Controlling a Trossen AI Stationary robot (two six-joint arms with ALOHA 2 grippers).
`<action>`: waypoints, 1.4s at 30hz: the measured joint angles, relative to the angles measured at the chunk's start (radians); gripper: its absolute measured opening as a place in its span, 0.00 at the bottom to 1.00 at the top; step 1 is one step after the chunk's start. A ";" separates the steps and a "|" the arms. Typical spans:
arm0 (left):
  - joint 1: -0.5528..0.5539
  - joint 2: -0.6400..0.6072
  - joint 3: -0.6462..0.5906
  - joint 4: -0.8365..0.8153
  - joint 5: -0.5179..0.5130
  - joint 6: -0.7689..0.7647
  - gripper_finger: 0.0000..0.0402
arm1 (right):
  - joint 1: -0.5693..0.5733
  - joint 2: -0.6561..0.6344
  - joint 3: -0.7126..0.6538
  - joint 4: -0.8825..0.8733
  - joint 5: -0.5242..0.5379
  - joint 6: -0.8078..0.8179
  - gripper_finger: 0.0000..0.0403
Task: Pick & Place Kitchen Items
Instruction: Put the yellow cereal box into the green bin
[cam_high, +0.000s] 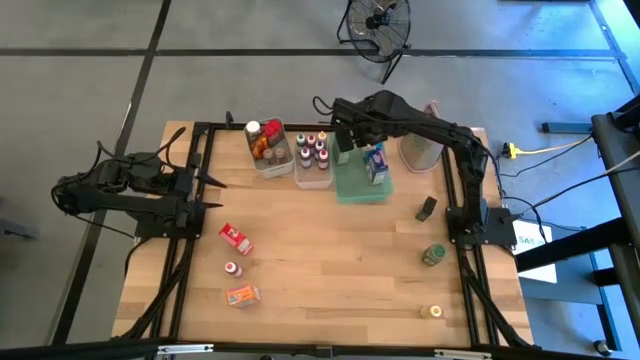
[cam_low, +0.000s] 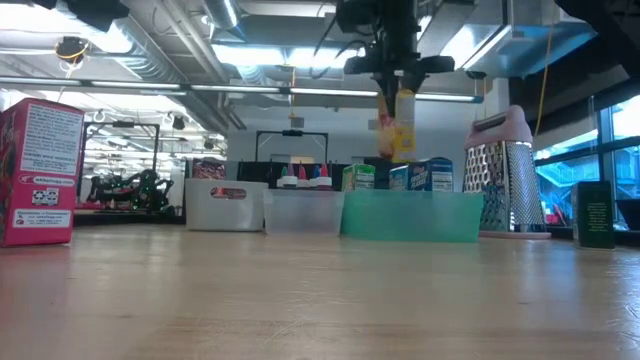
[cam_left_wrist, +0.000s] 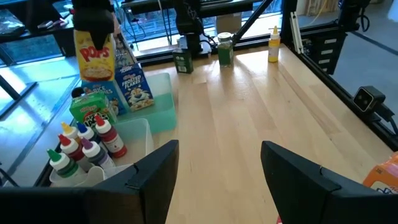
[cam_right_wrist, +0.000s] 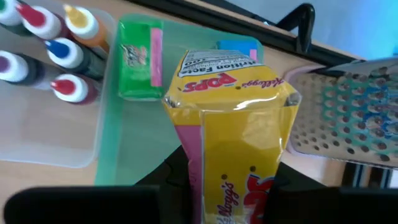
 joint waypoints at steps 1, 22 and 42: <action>0.000 0.000 0.000 0.000 0.000 0.000 0.56 | 0.000 0.000 -0.008 0.000 0.000 0.000 0.22; 0.000 0.000 0.000 -0.001 0.000 -0.002 0.56 | -0.027 0.079 -0.022 0.064 -0.033 -0.013 0.22; 0.000 0.000 0.000 -0.006 0.000 -0.002 0.56 | -0.085 0.162 -0.022 0.128 -0.139 -0.039 0.22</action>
